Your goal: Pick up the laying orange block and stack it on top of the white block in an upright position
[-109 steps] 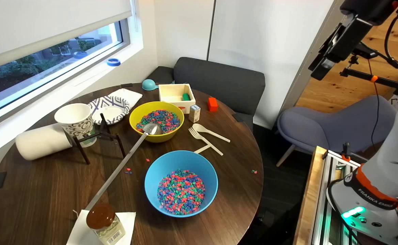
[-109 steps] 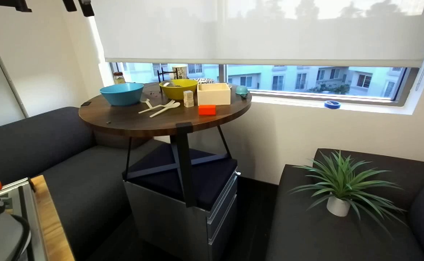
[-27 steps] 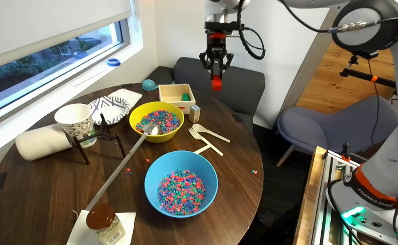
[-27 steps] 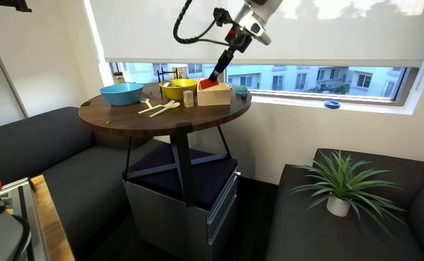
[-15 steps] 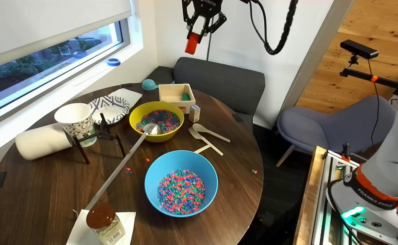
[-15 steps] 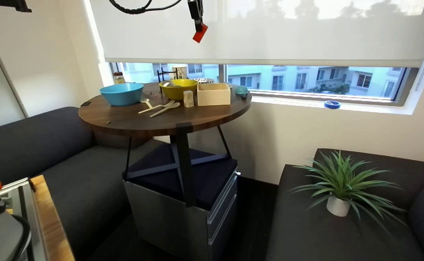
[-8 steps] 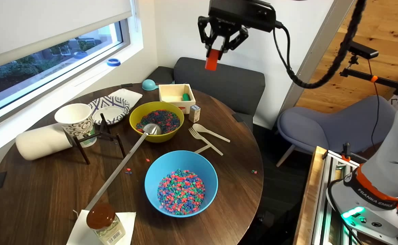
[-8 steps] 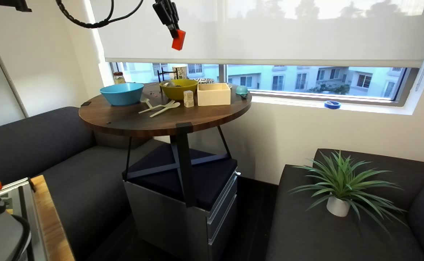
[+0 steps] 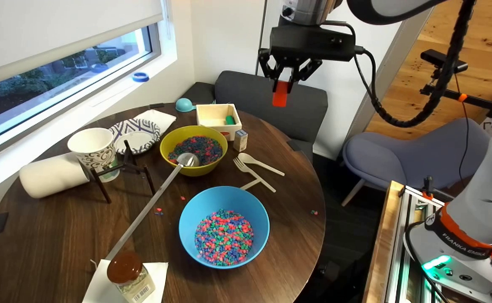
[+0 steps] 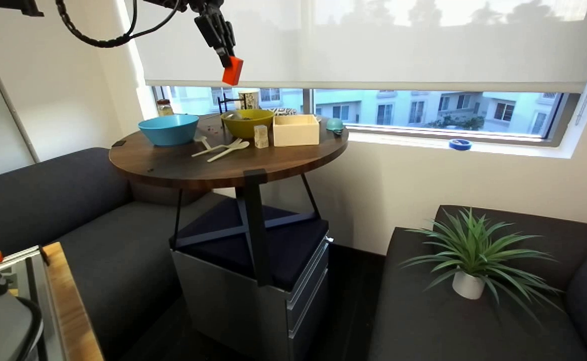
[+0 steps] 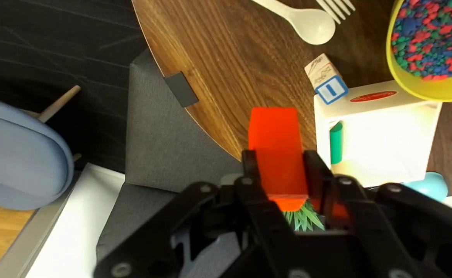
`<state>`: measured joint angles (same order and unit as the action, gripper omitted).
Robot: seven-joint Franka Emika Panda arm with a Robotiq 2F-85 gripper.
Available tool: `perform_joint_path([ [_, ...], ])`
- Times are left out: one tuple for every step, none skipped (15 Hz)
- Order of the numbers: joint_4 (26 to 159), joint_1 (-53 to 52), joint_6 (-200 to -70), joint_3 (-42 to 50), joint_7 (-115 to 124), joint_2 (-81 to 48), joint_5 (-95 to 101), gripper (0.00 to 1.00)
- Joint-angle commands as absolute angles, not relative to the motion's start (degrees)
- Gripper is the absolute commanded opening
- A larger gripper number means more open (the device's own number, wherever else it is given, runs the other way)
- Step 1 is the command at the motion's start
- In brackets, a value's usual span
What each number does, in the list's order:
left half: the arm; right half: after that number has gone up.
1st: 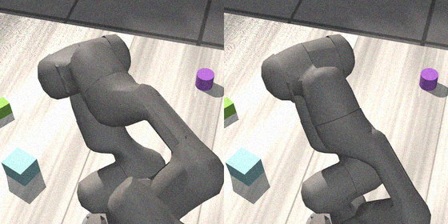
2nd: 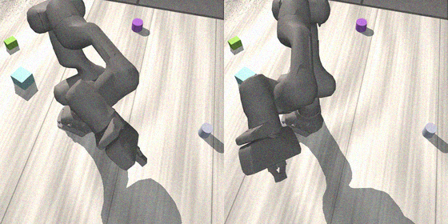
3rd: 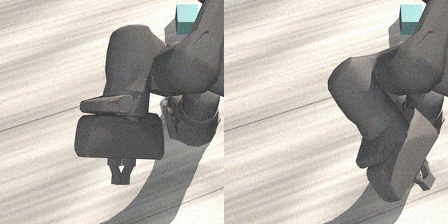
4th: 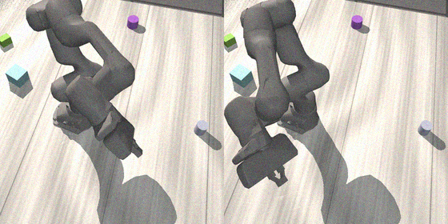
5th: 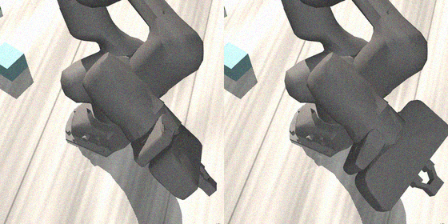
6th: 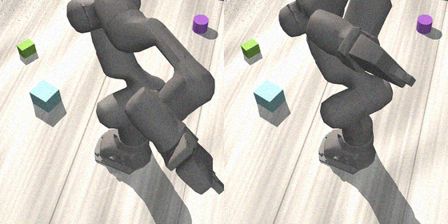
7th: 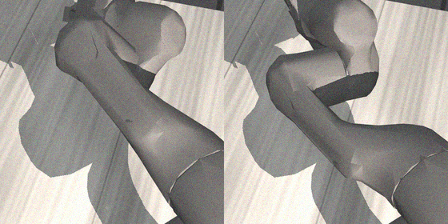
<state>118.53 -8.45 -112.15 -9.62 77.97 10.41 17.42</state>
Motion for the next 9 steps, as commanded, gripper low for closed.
perform_joint_path([
  [118.43, -7.49, -112.07, -10.50, 77.82, 10.41, 17.23, 0.33],
  [118.18, -8.14, -115.53, -10.25, 74.44, 9.45, 15.74, 0.08],
  [117.43, -7.95, -115.04, -11.11, 74.36, 8.04, 19.21, 0.08],
  [117.44, -7.88, -117.26, -11.58, 73.69, 6.81, 21.71, 0.08],
  [117.47, -8.05, -118.65, -12.19, 74.69, 5.87, 23.12, 0.08],
  [117.32, -8.09, -118.65, -13.16, 76.19, 4.89, 27.75, 0.08],
  [117.77, -8.61, -119.84, -13.55, 75.90, 4.24, 29.50, 0.08],
  [117.82, -8.84, -119.66, -13.96, 76.54, 3.25, 32.64, 0.08],
  [118.45, -9.29, -121.19, -14.16, 76.69, 2.70, 34.69, 0.08],
])
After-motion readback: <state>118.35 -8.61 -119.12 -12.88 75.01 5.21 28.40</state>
